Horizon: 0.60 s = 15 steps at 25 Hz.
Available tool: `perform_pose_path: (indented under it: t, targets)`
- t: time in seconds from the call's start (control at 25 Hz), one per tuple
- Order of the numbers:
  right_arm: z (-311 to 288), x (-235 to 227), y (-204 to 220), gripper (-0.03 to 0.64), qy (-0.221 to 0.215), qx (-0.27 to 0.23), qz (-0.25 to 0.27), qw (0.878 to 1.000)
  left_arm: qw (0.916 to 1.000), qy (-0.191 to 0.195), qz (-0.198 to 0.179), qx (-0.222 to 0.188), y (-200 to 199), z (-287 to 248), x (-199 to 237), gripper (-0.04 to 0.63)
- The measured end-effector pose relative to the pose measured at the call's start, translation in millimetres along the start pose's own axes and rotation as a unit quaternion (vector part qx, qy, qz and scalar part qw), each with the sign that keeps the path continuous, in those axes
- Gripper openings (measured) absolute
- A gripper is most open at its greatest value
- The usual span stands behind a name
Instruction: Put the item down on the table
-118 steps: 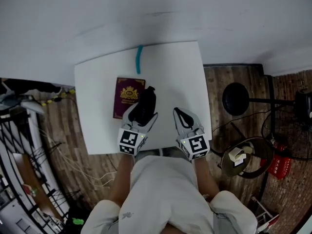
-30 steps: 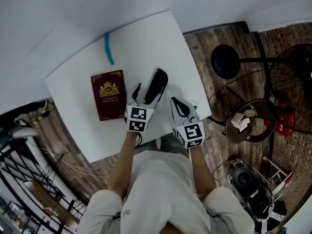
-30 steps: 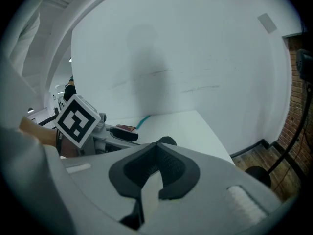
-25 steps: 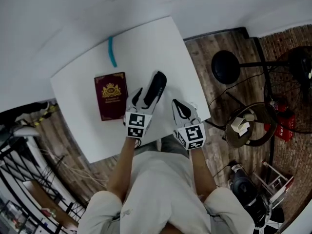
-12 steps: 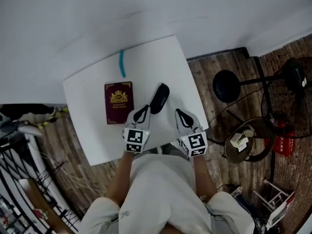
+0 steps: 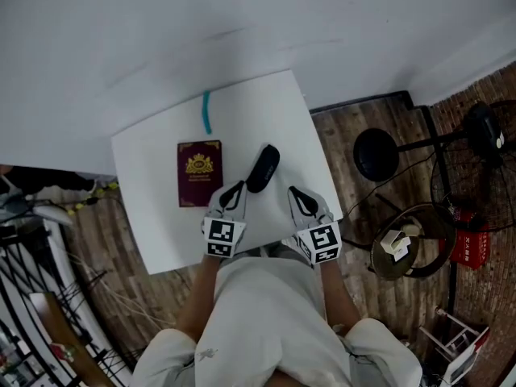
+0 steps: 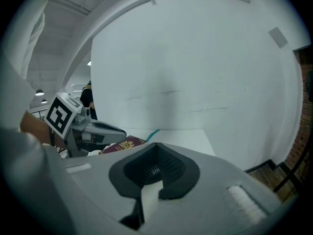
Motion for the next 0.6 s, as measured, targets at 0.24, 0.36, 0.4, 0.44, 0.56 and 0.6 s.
perform_pose_path:
  t: [0.24,0.36,0.4,0.44,0.56,0.6]
  targets:
    - [1.9,-5.9,0.7,0.003,-0.007,-0.006,0.002,1.0,1.0,-0.005,-0.005,-0.003,-1.4,-0.7,-6.8,0.012]
    - [1.9,-6.8,0.0,0.003,-0.014,-0.008,0.004,1.0,0.9999,-0.009,-0.004,-0.004,-1.6,0.5,-10.5,0.012]
    - [1.6,-6.7,-0.3,0.003,-0.017,-0.009,0.004,1.0,0.9999,-0.011,-0.004,-0.004,-1.3,0.7,-11.5,0.012]
    - [1.2,-6.8,-0.6,0.003,-0.019,-0.01,0.004,1.0,0.9999,-0.012,-0.004,-0.004,-0.9,0.5,-12.4,0.012]
    - [0.3,-7.0,-0.5,0.003,-0.026,-0.014,0.004,1.0,0.9999,-0.014,-0.006,-0.006,-0.5,-1.1,-15.2,0.012]
    - [0.1,-7.0,-0.4,0.003,-0.028,-0.015,0.004,0.999,0.9999,-0.014,-0.007,-0.006,-0.6,-1.8,-16.3,0.012]
Point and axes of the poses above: the fingertips, and each gripper's own axes: z backward along the fingers, x to its left, y out of its underside, the point moved 3 cm from there along z, backward along the fingers, and after that the axes turned 9 degrees about y, right-handed, at the moved point
